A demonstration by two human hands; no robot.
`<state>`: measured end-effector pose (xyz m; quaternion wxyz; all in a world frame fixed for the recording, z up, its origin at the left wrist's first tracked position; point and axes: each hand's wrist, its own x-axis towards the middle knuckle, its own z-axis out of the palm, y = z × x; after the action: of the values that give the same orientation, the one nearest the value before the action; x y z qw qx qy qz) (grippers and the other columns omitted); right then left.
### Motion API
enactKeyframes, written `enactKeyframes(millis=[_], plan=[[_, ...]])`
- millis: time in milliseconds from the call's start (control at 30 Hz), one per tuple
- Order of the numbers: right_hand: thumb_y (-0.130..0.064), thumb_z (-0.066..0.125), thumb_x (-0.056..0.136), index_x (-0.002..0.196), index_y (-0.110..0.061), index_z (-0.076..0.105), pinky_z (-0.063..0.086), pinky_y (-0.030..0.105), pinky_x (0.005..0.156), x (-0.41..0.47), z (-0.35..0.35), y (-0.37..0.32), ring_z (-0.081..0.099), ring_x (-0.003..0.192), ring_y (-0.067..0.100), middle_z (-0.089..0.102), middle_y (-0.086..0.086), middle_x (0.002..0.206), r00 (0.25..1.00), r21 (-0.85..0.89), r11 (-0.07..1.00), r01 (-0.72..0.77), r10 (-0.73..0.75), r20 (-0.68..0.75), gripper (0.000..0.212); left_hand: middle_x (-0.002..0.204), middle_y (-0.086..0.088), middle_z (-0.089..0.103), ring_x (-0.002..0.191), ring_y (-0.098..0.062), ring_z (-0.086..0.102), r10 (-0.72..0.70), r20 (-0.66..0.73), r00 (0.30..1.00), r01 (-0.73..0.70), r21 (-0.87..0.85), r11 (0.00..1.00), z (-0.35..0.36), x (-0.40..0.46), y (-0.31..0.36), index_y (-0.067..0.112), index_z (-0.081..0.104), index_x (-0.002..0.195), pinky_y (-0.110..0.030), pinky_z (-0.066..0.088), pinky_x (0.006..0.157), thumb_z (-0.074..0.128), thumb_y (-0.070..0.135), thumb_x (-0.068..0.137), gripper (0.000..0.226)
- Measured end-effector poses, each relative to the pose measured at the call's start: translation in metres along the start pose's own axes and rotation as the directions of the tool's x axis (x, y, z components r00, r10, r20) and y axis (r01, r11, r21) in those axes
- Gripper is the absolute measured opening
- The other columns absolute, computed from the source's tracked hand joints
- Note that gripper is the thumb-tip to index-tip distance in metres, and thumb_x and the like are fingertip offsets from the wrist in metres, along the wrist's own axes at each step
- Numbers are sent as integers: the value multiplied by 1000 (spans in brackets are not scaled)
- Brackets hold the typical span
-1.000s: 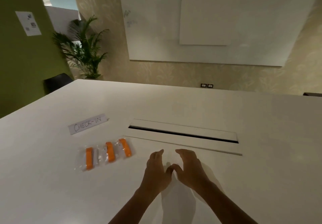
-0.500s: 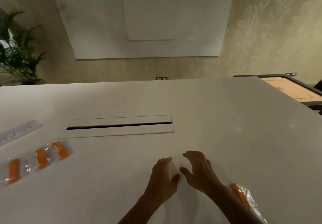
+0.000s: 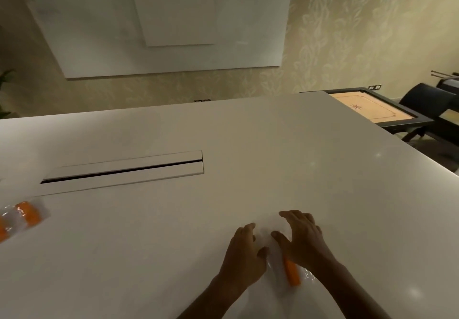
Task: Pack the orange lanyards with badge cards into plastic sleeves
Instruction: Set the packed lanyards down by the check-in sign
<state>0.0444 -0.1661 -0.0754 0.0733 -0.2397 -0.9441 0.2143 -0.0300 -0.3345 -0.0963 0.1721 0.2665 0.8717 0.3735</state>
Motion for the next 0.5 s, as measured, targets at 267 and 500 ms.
enactKeyframes(millis=[267,500], plan=[[-48,64,98,153,-15,47,49,39,104,-19,3,25,50,130,28,57,6,141,995,117,989,-93,87,56,66,137,-1,58,121,-18,61,-81,-37,996,80,-42,996,21,-9,18,23,32,158,-27,51,103,70,37,93,77],[-47,62,99,155,-16,43,51,39,103,-25,7,23,60,126,30,58,9,138,982,179,966,-184,171,84,66,101,16,63,101,-12,67,-157,-27,987,154,-97,983,24,-10,27,23,36,156,-26,55,95,77,35,89,79]])
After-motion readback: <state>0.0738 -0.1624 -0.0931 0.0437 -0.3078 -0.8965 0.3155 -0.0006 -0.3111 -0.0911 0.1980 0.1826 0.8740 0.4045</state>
